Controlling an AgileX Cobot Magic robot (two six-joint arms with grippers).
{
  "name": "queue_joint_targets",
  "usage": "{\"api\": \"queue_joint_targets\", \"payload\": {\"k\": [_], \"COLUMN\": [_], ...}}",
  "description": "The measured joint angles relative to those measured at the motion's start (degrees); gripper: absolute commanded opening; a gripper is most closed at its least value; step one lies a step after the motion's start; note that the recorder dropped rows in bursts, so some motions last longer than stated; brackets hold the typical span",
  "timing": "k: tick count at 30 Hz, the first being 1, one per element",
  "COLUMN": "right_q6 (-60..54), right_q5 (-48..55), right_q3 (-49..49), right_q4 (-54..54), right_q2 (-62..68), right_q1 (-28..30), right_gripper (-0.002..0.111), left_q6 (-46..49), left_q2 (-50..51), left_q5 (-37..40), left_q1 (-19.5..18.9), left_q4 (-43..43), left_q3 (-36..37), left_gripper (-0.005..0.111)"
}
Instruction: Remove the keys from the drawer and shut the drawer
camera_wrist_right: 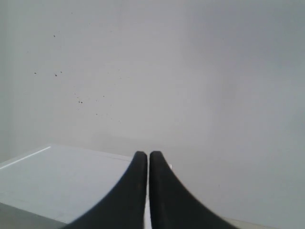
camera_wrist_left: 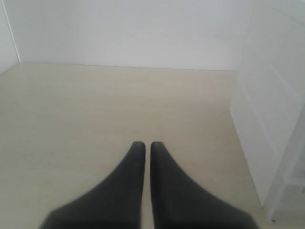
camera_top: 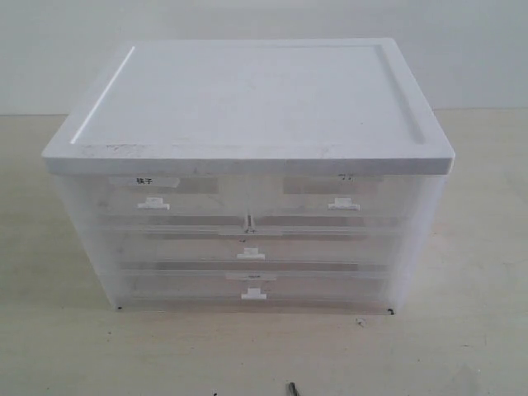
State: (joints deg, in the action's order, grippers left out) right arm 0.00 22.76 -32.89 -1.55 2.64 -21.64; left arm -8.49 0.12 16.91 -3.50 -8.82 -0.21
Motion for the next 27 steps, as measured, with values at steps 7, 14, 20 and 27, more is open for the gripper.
{"api": "queue_joint_targets", "payload": {"k": [7,14,20,27], "right_q6": [0.0,0.0,0.0,0.0], "right_q5": [0.0,0.0,0.0,0.0], "right_q3": [0.0,0.0,0.0,0.0], "right_q4": [0.0,0.0,0.0,0.0], "right_q2": [0.0,0.0,0.0,0.0], "right_q1": [0.0,0.0,0.0,0.0], "right_gripper": [0.0,0.0,0.0,0.0], "left_q6": [0.21,0.21,0.21,0.21], "left_q2": [0.0,0.0,0.0,0.0], "left_q5": [0.0,0.0,0.0,0.0], "left_q1": [0.0,0.0,0.0,0.0], "left_q4": [0.02,-5.17,-5.5,-5.5], "left_q3": [0.0,0.0,0.0,0.0], "left_gripper": [0.004,0.004,0.004,0.004]}}
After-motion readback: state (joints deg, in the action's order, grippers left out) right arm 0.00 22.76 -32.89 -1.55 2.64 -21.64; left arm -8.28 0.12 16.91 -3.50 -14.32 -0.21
